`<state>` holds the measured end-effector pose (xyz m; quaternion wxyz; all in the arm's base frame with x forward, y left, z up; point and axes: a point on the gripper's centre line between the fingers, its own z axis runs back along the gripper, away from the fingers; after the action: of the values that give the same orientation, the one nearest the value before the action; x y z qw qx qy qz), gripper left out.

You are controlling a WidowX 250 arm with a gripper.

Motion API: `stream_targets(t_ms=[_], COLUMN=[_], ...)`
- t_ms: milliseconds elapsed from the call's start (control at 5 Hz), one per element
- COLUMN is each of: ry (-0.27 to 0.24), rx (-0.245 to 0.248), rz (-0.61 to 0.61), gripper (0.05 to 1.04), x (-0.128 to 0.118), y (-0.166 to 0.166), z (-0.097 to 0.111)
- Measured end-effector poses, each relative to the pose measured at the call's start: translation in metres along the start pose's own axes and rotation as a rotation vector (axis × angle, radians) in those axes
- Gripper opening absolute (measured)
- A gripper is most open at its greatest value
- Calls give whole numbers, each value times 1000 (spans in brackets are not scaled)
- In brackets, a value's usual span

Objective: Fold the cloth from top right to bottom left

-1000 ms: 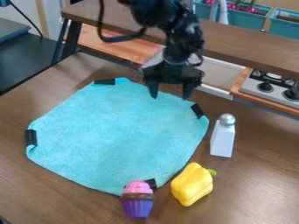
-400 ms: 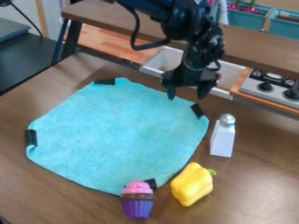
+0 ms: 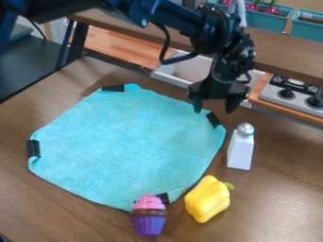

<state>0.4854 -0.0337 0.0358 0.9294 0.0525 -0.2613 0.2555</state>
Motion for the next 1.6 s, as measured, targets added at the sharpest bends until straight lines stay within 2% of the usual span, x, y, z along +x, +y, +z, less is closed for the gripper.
stream_targets(t_ms=[400, 1000, 1200, 1600], ry=[-24, -35, -25, -36], rx=[-12, 28, 42, 51], rz=[-80, -111, -103, -117], gripper=[1001, 1001, 961, 366], x=[-9, -15, -20, -20], y=[-23, -22, -22, -20], z=[-7, -24, -35, -37])
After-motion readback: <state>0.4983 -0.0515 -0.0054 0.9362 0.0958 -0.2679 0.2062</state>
